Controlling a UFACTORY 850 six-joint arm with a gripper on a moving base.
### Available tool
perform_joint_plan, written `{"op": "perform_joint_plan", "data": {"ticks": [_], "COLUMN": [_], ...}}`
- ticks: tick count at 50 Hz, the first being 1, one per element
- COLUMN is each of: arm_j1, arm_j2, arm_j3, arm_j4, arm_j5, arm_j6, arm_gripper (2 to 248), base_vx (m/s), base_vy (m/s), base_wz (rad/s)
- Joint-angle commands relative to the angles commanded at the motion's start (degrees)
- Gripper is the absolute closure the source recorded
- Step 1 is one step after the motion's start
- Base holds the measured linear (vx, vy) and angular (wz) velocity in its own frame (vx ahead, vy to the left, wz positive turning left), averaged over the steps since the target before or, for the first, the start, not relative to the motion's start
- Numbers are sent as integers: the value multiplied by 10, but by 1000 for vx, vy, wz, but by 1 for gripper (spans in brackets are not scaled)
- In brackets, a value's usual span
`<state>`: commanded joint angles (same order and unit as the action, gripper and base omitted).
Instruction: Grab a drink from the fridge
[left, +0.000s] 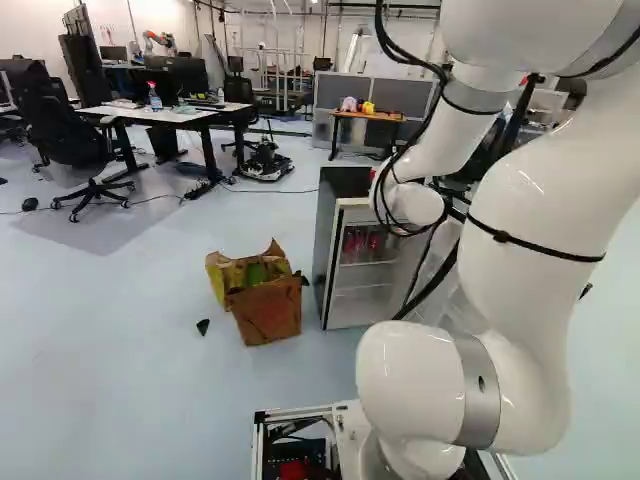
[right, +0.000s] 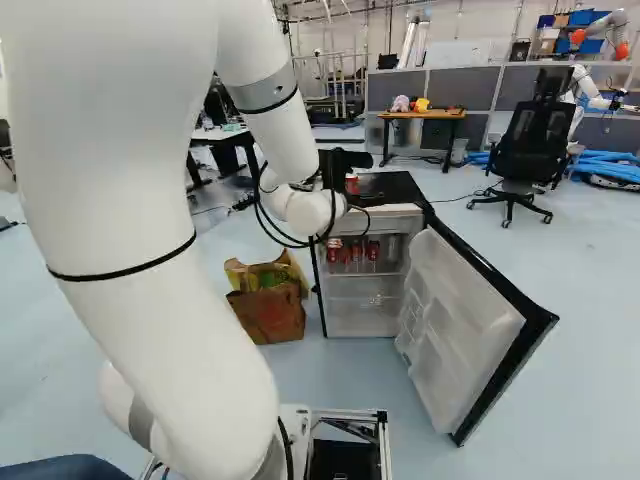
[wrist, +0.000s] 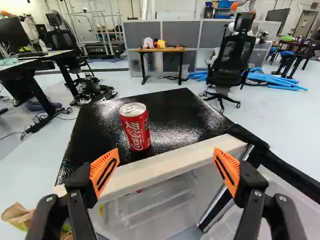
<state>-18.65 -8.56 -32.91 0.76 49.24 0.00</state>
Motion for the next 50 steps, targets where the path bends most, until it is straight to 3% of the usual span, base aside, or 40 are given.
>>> {"op": "perform_joint_plan", "data": {"ticks": [19,50], "arm_j1": [-37,-96], "arm_j2": [36,63], "arm_j3": [14,0], "arm_j4": [0,13], "arm_j5": [-7,-75], "arm_j6": [0,0], "arm_gripper": [3,3], "base_vx": [0,0], "base_vy": [0,0], "base_wz": [0,0]}}
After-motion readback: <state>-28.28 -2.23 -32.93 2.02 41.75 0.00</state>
